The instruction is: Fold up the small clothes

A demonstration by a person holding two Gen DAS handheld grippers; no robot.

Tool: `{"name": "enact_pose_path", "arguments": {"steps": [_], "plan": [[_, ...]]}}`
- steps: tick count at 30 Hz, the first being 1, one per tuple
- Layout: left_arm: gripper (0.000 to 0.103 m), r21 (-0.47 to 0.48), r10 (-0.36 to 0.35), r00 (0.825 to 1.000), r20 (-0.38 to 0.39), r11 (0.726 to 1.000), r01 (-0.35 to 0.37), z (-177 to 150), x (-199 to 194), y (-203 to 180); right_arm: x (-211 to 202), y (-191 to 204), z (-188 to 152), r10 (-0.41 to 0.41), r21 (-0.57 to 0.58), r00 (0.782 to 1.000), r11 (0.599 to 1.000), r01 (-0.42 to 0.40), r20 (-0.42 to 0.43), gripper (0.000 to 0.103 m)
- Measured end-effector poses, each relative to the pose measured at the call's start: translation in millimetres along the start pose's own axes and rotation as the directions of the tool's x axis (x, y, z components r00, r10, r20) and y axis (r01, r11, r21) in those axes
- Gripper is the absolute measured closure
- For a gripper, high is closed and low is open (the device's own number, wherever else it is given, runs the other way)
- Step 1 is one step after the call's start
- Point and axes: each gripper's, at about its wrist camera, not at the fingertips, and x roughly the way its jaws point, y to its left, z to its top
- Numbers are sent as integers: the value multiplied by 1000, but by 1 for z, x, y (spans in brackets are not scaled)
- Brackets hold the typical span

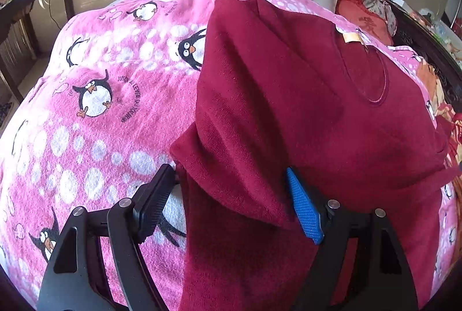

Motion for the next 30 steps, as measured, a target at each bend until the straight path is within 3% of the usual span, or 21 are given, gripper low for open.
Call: {"name": "enact_pose_path", "arguments": {"steps": [3, 6, 8, 10, 12, 15, 17, 19, 20, 21, 23, 25, 28, 30], "plan": [[24, -2, -5, 1000, -14, 1000, 5, 2, -2, -4, -21, 8, 13, 120, -31, 987, 993, -117, 107, 26], [24, 4, -7, 1000, -26, 1000, 7, 3, -2, -5, -18, 41, 29, 278, -135, 954, 955, -263, 110, 26], [24, 9, -6, 1000, -25, 1000, 6, 3, -2, -6, -3, 76, 32, 317, -248, 945, 925, -288, 81, 31], [24, 5, -11, 1000, -18, 1000, 12, 1, -1, -5, 20, 108, 31, 292, -373, 956, 890, -263, 22, 49], [24, 8, -16, 1000, -4, 1000, 16, -1, -1, -4, 41, 131, 26, 251, -475, 968, 848, -236, -33, 50], [23, 14, -22, 1000, 22, 1000, 22, -5, 0, -3, 66, 138, 17, 232, -529, 967, 810, -251, -102, 50], [22, 13, -21, 999, 29, 1000, 21, -7, 0, -3, 64, 137, 10, 247, -554, 966, 794, -249, -80, 57], [22, 13, -21, 999, 29, 1000, 20, -8, 0, -4, 62, 137, 7, 249, -572, 963, 777, -263, -104, 83], [22, 11, -21, 999, 28, 1000, 21, -7, -1, -3, 60, 137, 5, 241, -586, 965, 770, -253, -100, 89], [22, 8, -22, 999, 29, 1000, 22, -7, -2, -3, 57, 139, 2, 224, -609, 970, 759, -232, -91, 98], [22, -3, -18, 999, 36, 1000, 18, -3, -8, -1, 52, 141, -1, 193, -648, 979, 739, -186, -61, 99], [22, -24, 5, 996, 94, 1000, -3, 4, -21, 3, 38, 143, 1, 177, -671, 984, 729, -134, -4, 99], [22, -67, 35, 983, 180, 998, -23, 17, -36, 11, 10, 140, 20, 194, -644, 972, 762, -66, 130, 99], [22, -69, 41, 983, 178, 997, -29, 26, -35, 12, 2, 138, 34, 174, -611, 963, 792, -11, 207, 99]]}}
